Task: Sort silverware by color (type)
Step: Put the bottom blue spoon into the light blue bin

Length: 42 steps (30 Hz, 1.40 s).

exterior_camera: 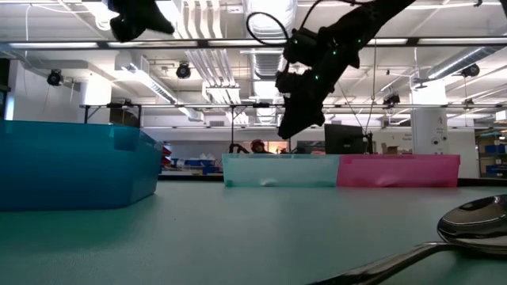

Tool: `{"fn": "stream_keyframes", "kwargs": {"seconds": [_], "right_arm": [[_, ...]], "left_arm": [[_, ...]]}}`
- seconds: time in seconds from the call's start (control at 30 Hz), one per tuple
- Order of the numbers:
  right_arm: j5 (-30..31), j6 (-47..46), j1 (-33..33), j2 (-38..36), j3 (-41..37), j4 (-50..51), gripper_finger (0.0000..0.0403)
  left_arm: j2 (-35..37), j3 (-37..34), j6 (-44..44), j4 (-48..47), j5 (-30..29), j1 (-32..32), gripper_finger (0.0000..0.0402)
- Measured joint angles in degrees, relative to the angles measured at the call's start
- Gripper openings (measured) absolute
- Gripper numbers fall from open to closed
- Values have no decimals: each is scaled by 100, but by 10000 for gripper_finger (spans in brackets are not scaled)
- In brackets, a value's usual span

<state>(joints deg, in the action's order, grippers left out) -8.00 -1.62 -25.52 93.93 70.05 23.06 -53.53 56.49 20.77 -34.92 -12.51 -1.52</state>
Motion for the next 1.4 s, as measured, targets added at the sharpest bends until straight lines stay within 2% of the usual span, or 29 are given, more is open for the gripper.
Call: {"fn": "stream_keyframes", "kwargs": {"seconds": [0.1,0.17,0.27,0.4,0.5,0.73,0.9,1.03,1.23,1.4], "right_arm": [[-413,-94,321,-31,-1,112,123],[-411,-149,586,-39,-4,140,117],[-405,-245,957,-77,-5,193,108],[-404,-507,1384,-89,-6,291,99],[-399,-683,1648,-89,-6,376,94],[-394,-1229,2160,-92,-6,398,97],[-21,-1593,2553,-92,-7,388,94],[254,-1885,2835,-92,-8,378,89],[657,-2162,3177,-92,-6,367,91],[809,-1606,3235,-92,-6,366,88]], "left_arm": [[-115,-4,191,-386,162,3,0],[-205,-4,230,-408,342,21,0],[-356,-4,271,-407,945,133,9],[-580,-4,663,-581,1504,682,37],[-714,-4,1176,-896,1510,1302,63],[-1009,-4,3064,-1342,1517,3102,115],[-1493,-4,3824,-1578,1427,4580,123],[-2042,-4,4342,-1600,1381,5490,123],[-2748,-4,5035,-1018,881,6097,123],[-3229,-4,5046,-533,662,6219,123]]}}
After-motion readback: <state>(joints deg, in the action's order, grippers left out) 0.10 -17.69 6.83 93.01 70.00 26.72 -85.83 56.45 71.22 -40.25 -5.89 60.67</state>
